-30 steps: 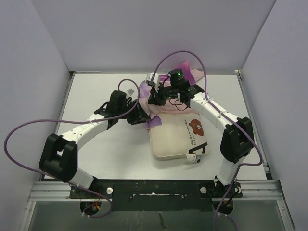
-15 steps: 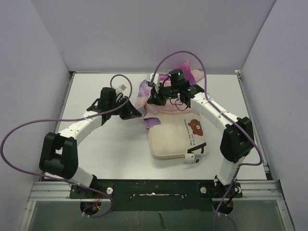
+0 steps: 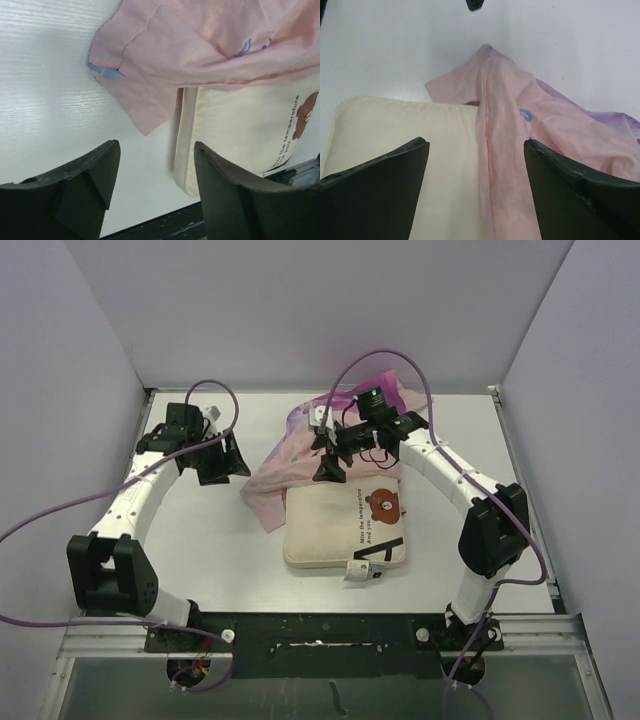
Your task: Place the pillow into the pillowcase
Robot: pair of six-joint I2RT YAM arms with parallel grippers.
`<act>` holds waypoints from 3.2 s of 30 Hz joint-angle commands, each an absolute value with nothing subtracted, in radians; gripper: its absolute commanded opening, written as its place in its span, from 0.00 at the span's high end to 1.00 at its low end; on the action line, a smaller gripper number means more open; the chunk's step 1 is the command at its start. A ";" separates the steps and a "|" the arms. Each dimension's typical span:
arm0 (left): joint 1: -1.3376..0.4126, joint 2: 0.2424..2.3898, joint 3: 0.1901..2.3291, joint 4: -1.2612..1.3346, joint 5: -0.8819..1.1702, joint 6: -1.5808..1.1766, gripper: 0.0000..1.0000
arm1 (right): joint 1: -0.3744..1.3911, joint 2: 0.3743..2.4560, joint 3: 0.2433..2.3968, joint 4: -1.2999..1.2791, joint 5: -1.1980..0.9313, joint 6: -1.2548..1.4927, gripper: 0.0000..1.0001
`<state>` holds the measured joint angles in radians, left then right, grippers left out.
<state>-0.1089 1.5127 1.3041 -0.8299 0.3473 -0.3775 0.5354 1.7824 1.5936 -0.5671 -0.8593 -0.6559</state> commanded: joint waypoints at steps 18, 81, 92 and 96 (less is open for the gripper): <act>-0.353 1.390 0.846 -0.323 0.690 -0.582 0.08 | 0.288 1.874 1.574 -0.808 -0.689 -0.991 0.20; -0.289 1.540 0.868 0.354 0.802 -0.948 0.95 | 0.602 1.874 1.926 -0.735 -1.058 -0.285 1.00; -0.324 1.285 0.831 0.385 0.648 -0.762 1.00 | 0.476 1.858 1.929 -0.675 -0.950 -0.261 1.00; -0.326 1.257 0.748 0.399 0.563 -0.774 1.00 | 0.435 1.795 1.784 -0.696 -0.889 -0.284 1.00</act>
